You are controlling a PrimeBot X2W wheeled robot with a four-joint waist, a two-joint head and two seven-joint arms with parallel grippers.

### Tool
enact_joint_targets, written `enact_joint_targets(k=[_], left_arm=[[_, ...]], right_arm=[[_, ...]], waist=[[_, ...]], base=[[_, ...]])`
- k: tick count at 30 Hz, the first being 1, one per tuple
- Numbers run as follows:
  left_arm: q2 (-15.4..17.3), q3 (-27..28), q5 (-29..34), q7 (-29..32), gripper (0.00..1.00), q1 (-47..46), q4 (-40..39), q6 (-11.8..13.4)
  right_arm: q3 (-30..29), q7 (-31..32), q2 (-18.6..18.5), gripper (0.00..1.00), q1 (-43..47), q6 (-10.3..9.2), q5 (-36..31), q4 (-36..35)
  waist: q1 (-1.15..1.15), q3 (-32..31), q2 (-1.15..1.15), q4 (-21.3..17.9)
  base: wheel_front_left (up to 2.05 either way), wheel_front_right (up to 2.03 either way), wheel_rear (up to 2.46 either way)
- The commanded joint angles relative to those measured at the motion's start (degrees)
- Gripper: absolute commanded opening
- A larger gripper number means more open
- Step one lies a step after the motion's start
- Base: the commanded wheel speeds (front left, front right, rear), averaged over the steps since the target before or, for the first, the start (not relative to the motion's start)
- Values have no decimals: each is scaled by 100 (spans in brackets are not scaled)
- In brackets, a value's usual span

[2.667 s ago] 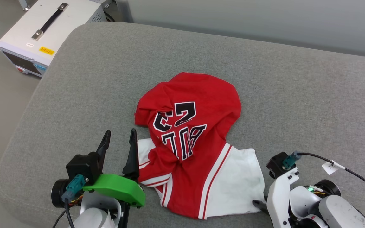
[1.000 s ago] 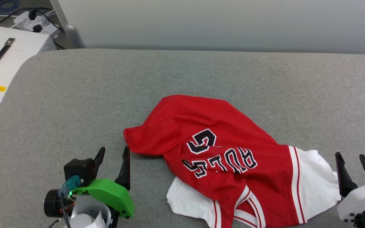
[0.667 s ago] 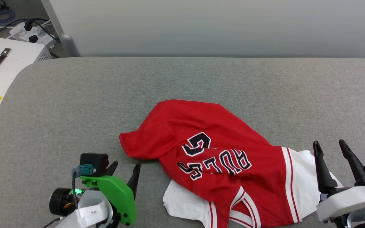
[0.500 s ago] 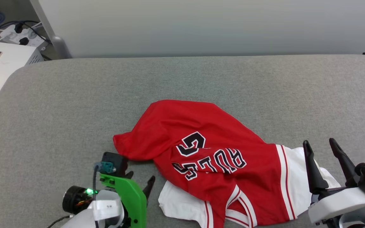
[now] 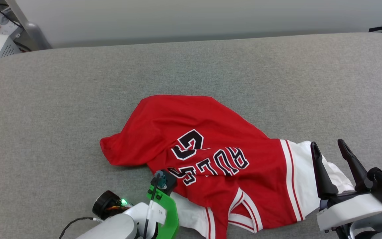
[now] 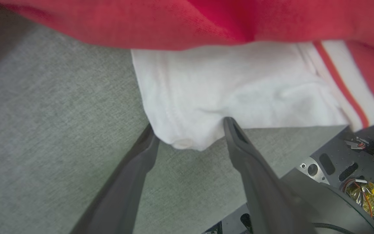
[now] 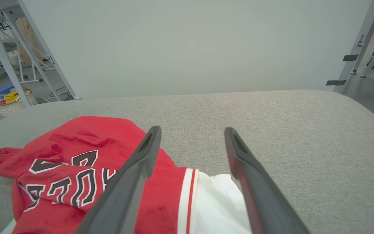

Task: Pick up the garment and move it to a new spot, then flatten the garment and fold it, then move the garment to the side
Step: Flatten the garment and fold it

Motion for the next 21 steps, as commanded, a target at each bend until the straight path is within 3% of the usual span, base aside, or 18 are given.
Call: enact_joint_targets(k=[1,2,3,5,12,21], left_arm=[[-31,-142,81,133,100,-90,120,-93],[-78,-214,81,203,100,-120,148,-166],[-111,-264,89,246,49,-143,175,-209],[-184,-354,112,298,0,-184,231,-287],[-337,-351,83,93,0,-177,406,-331],[-122,248,21,-814,0,179,-1,265]], right_arm=[[3,-41,3,100,-104,-5,31,-27],[-4,-48,6,100,-117,-5,34,-23],[-12,-56,8,100,-127,-5,39,-17],[-28,-61,17,100,-143,-5,59,-4],[-131,1,47,100,-98,-5,127,49],[-603,276,-37,100,96,-5,323,189]], waist=[[0,126,0,-62],[0,153,0,-65],[0,165,0,-66],[0,198,0,-73],[0,106,0,-9],[0,-239,0,257]], base=[[0,0,0],[0,0,0],[0,0,0],[0,0,0],[0,0,0],[0,0,0]])
